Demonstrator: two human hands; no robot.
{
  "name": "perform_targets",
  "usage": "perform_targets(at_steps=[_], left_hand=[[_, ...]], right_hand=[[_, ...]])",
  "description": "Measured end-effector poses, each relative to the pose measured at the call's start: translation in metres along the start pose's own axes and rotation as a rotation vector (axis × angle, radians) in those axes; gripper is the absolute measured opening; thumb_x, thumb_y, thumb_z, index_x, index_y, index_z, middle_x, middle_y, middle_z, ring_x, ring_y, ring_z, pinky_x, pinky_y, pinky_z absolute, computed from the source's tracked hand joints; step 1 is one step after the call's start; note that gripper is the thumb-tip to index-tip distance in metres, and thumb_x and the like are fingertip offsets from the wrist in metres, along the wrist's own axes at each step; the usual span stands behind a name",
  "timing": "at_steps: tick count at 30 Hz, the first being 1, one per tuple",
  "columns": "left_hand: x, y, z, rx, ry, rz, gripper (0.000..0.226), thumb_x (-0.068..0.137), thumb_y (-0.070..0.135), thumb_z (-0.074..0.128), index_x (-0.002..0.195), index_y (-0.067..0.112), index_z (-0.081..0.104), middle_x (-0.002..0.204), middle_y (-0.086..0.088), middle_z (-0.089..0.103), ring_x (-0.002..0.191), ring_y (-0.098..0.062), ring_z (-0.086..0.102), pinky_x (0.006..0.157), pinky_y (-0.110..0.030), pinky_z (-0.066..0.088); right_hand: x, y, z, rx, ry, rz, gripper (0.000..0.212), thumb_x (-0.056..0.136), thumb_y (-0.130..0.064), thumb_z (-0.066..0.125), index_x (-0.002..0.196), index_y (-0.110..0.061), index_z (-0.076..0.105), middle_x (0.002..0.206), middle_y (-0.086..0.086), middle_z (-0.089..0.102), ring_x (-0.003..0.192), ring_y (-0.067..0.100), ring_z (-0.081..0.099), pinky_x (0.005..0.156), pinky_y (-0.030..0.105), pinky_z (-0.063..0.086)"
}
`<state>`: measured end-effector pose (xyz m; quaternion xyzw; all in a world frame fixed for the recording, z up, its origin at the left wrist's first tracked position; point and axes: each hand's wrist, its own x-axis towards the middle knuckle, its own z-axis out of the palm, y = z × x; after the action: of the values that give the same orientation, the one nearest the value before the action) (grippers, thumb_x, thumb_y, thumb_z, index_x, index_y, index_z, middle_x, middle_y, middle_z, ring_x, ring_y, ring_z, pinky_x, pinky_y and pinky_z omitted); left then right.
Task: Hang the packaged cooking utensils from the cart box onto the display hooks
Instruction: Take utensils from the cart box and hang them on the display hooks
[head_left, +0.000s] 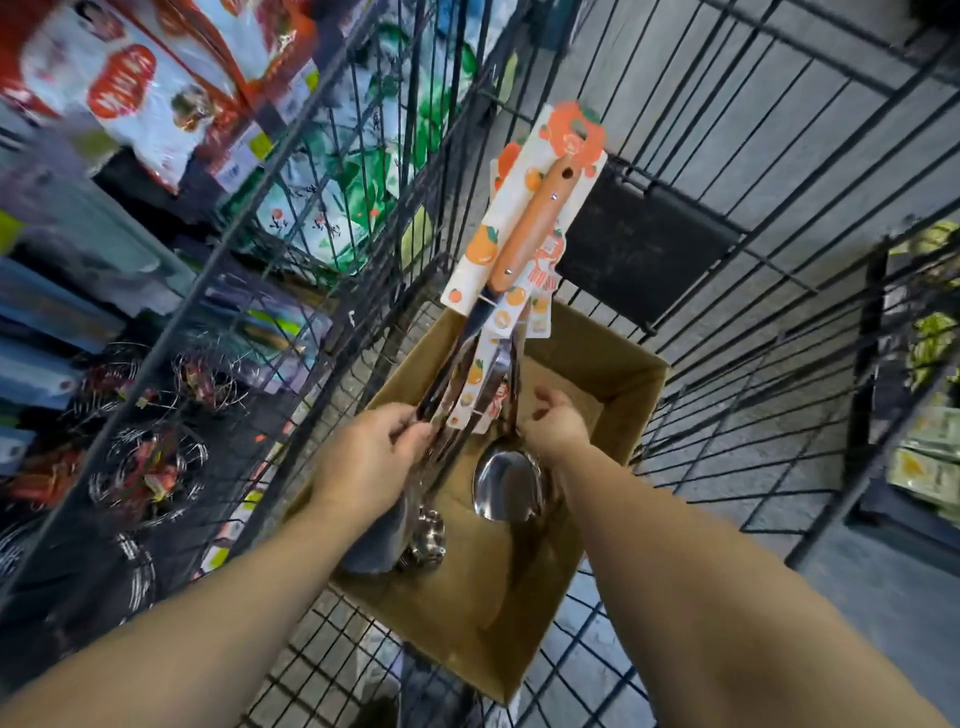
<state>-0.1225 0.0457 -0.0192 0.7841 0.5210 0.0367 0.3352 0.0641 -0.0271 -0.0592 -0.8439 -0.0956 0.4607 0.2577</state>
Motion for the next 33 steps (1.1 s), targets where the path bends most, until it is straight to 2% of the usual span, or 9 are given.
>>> perform_targets(at_steps=[4,7,12,16,20,23,26,29,33], left_hand=[[0.005,-0.020,0.000,-0.057,0.055,-0.009,0.014,0.087,0.038,0.062,0.091,0.026,0.068,0.082,0.006,0.068,0.078,-0.020,0.062,0.068,-0.035,0.050],[0.002,-0.018,-0.007,-0.061,0.070,-0.006,0.019,0.088,0.037,0.062,0.071,0.031,0.056,0.062,0.013,0.057,0.067,-0.019,0.055,0.056,-0.029,0.039],[-0.014,0.003,-0.031,-0.112,0.095,-0.034,0.020,0.087,0.039,0.062,0.072,0.027,0.061,0.067,0.006,0.062,0.069,-0.021,0.057,0.059,-0.031,0.044],[-0.035,0.026,-0.065,-0.161,0.152,0.041,0.039,0.087,0.034,0.064,0.056,0.026,0.042,0.051,0.005,0.045,0.061,-0.023,0.047,0.054,-0.030,0.030],[-0.066,0.046,-0.113,-0.213,0.216,0.081,0.020,0.088,0.037,0.062,0.077,0.020,0.064,0.066,0.000,0.063,0.070,-0.028,0.060,0.055,-0.030,0.033],[-0.108,0.064,-0.161,-0.257,0.335,0.125,0.022,0.089,0.035,0.061,0.089,0.015,0.069,0.077,-0.007,0.068,0.077,-0.030,0.062,0.056,-0.030,0.029],[-0.169,0.073,-0.217,-0.319,0.467,0.125,0.027,0.089,0.034,0.062,0.094,0.008,0.069,0.087,-0.014,0.069,0.086,-0.032,0.063,0.065,-0.034,0.040],[-0.244,0.069,-0.274,-0.346,0.623,0.132,0.025,0.090,0.029,0.062,0.086,0.005,0.065,0.080,-0.016,0.063,0.080,-0.031,0.060,0.065,-0.035,0.035],[-0.353,0.053,-0.348,-0.316,0.864,0.123,0.023,0.089,0.030,0.062,0.085,0.008,0.066,0.079,-0.012,0.064,0.081,-0.031,0.059,0.066,-0.033,0.035]], right_hand=[[0.013,0.006,0.021,-0.186,-0.044,-0.050,0.035,0.094,-0.016,0.055,0.128,-0.014,0.054,0.118,0.009,0.062,0.108,0.025,0.058,0.083,0.022,0.038],[0.011,0.015,0.020,-0.145,0.086,-0.042,0.024,0.095,-0.014,0.051,0.117,-0.013,0.060,0.105,0.007,0.063,0.104,0.027,0.060,0.084,0.028,0.043],[-0.038,0.009,0.004,-0.060,0.174,-0.098,0.020,0.095,-0.013,0.050,0.112,-0.014,0.061,0.102,0.005,0.065,0.095,0.023,0.059,0.082,0.032,0.046],[-0.098,-0.009,-0.008,0.026,0.213,-0.188,0.017,0.097,-0.012,0.049,0.109,-0.016,0.060,0.099,-0.001,0.064,0.094,0.019,0.060,0.085,0.029,0.045],[-0.172,-0.032,-0.021,0.037,0.252,-0.295,0.020,0.097,-0.018,0.051,0.115,-0.015,0.058,0.109,0.000,0.066,0.102,0.020,0.061,0.094,0.032,0.047],[-0.237,-0.057,-0.032,-0.017,0.266,-0.471,0.017,0.096,-0.023,0.050,0.110,-0.016,0.057,0.104,0.000,0.067,0.094,0.020,0.062,0.084,0.031,0.048],[-0.309,-0.088,-0.037,-0.078,0.266,-0.674,0.016,0.098,-0.021,0.050,0.108,-0.010,0.053,0.091,-0.002,0.059,0.086,0.020,0.055,0.075,0.026,0.038],[-0.395,-0.114,-0.030,-0.104,0.256,-0.900,0.022,0.097,-0.019,0.050,0.115,-0.006,0.054,0.099,0.004,0.059,0.095,0.025,0.057,0.077,0.026,0.037],[-0.516,-0.131,0.006,-0.101,0.168,-1.139,0.015,0.094,-0.015,0.053,0.107,-0.010,0.055,0.096,0.009,0.064,0.083,0.028,0.058,0.078,0.038,0.048]])
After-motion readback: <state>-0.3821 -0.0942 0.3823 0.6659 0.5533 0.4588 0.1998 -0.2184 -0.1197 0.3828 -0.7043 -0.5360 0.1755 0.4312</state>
